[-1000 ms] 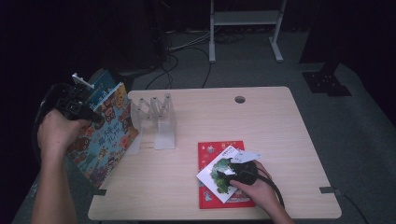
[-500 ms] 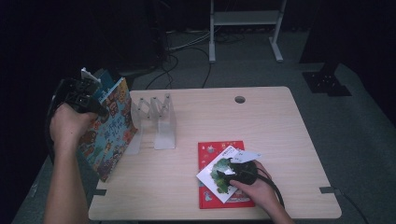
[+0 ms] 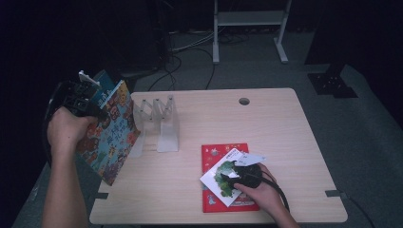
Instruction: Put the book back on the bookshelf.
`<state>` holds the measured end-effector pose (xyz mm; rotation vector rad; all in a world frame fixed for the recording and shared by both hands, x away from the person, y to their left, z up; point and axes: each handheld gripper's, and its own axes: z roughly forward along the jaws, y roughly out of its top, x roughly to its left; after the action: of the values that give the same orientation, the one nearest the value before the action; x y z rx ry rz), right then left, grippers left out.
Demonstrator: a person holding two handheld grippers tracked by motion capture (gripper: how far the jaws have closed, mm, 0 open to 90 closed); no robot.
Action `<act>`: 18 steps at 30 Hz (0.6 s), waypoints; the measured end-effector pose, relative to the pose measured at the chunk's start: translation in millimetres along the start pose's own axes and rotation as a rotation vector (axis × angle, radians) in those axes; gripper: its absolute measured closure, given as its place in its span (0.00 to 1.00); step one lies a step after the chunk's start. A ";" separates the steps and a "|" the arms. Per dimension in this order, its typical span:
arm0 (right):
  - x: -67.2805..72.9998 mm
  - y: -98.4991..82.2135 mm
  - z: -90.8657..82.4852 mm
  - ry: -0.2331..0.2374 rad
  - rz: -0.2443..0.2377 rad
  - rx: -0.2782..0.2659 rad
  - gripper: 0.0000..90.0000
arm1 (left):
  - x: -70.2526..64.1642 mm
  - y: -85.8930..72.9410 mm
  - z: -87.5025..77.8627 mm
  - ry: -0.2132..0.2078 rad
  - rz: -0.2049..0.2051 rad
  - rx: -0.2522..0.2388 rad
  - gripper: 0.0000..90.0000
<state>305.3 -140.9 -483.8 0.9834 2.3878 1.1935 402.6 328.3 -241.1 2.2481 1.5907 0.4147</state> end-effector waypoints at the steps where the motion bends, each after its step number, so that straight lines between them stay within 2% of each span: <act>1: -0.1 0.0 -0.1 0.001 -0.002 0.001 0.32 | -0.6 0.1 -3.8 -0.001 0.004 -0.007 0.87; 8: 0.3 -0.3 -0.2 0.000 0.002 -0.001 0.32 | -0.4 2.9 -12.2 0.006 0.017 -0.006 0.87; 13: 0.2 -0.3 -0.1 0.000 0.003 -0.001 0.32 | 0.0 3.9 -23.3 0.013 0.018 -0.036 0.88; 15: 0.3 -0.4 0.2 0.000 0.003 -0.004 0.32 | -1.4 4.2 -30.0 0.007 0.028 -0.058 0.89; 18: 0.3 -0.3 -0.2 0.000 0.002 0.000 0.32 | -5.2 4.9 -33.4 0.001 0.045 -0.062 0.90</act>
<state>304.9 -140.9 -483.9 0.9859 2.3870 1.1942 390.6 325.9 -209.2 2.2408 1.5086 0.4705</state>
